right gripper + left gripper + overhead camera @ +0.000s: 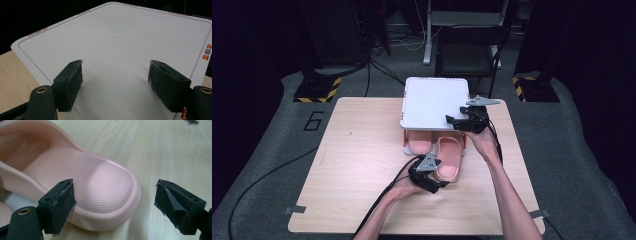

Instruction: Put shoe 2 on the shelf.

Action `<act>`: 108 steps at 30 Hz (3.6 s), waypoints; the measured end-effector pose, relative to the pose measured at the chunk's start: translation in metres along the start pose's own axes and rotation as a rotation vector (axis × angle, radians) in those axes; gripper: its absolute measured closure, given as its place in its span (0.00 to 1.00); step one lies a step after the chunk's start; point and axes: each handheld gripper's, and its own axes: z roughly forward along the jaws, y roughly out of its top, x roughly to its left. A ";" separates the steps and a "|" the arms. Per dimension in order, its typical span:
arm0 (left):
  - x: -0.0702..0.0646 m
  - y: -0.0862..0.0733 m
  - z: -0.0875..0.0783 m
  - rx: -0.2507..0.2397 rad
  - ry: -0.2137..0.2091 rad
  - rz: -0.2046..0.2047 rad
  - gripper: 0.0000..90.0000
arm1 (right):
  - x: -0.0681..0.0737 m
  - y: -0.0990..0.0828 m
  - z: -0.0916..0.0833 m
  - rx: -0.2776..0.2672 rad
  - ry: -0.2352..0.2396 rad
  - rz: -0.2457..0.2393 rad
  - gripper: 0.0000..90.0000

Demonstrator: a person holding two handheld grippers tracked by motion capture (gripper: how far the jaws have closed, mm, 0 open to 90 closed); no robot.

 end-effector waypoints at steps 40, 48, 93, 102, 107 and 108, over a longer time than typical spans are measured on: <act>0.040 0.017 0.038 0.007 0.258 -0.103 0.28 | 0.001 -0.001 0.000 -0.005 -0.017 0.002 0.30; 0.054 0.016 0.045 -0.005 0.302 -0.182 0.28 | 0.001 -0.001 -0.001 -0.007 -0.010 0.011 0.30; 0.035 -0.054 -0.155 -0.229 0.368 -0.279 0.17 | 0.020 -0.047 -0.066 -0.114 -0.045 0.006 0.20; 0.039 -0.099 -0.209 -0.242 0.530 -0.362 0.17 | 0.034 -0.091 -0.097 -0.115 -0.122 -0.014 0.19; 0.035 -0.120 -0.225 -0.273 0.607 -0.408 0.17 | 0.035 -0.112 -0.112 -0.116 -0.165 0.005 0.19; 0.035 -0.123 -0.226 -0.279 0.618 -0.409 0.17 | 0.035 -0.116 -0.114 -0.109 -0.179 0.005 0.20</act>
